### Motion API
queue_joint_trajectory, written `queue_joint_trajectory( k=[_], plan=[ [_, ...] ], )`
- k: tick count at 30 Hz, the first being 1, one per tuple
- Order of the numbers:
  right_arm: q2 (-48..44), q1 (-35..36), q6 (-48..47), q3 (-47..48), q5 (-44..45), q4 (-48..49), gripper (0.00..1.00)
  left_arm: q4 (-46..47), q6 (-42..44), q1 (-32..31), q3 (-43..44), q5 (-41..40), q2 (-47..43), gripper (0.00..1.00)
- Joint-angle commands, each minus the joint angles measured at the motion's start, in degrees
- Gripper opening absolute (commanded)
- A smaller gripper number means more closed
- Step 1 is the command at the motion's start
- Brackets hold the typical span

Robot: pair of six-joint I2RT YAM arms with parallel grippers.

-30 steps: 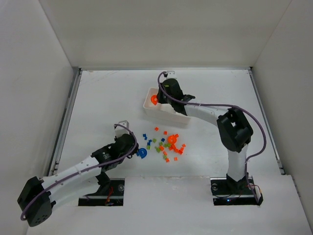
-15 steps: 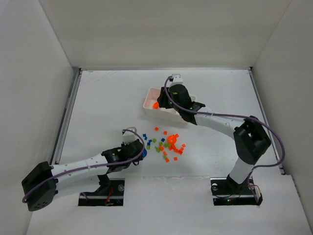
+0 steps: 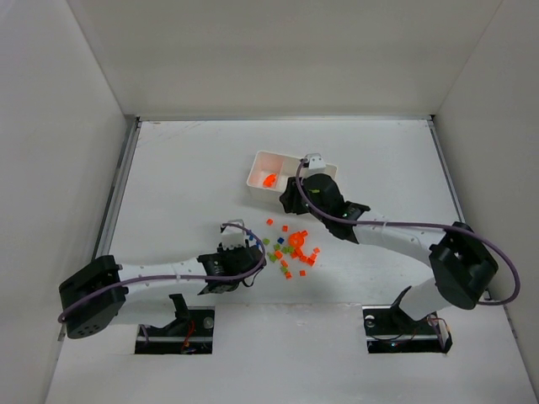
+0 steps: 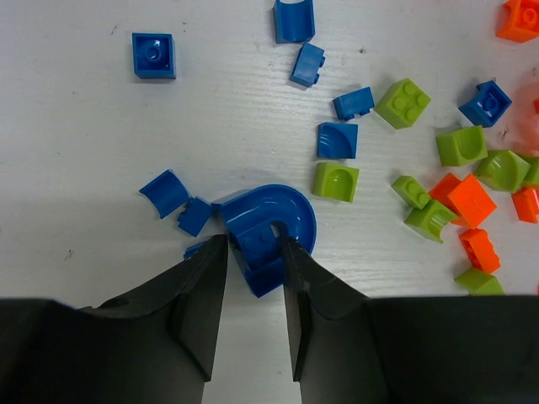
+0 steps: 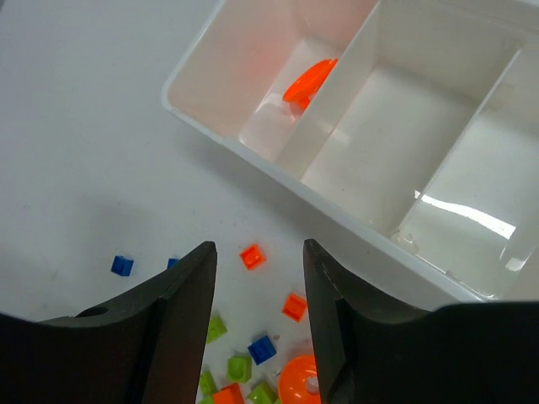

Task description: Sort the legos into containers by color

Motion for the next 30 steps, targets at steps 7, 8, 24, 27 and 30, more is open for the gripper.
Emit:
queue_joint_trajectory(
  k=[7, 8, 24, 27, 30],
  plan=[
    [-6.43, 0.45, 1.14, -3.97, 0.67, 4.45, 0.52, 0.1, -1.28, -0.57, 2.27, -3.88, -0.14, 0.19],
    [-6.78, 0.45, 0.96, -4.32, 0.85, 4.28, 0.52, 0.53, -0.93, -0.74, 2.1, -4.49, -0.49, 0.18],
    [-19.16, -0.26, 3.07, -15.92, 4.01, 4.1, 0.52, -2.45, 3.02, -1.27, 7.71, -6.34, -7.87, 0.11],
    [-22.59, -0.52, 3.77, -18.2, 5.33, 3.49, 0.49, 2.88, 8.19, 1.61, 10.35, -6.0, -8.32, 0.12],
    [-25.67, -0.43, 6.4, -20.84, 5.68, 2.08, 0.42, 14.66, 17.42, 7.76, 14.39, 1.01, -4.81, 0.12]
  ],
)
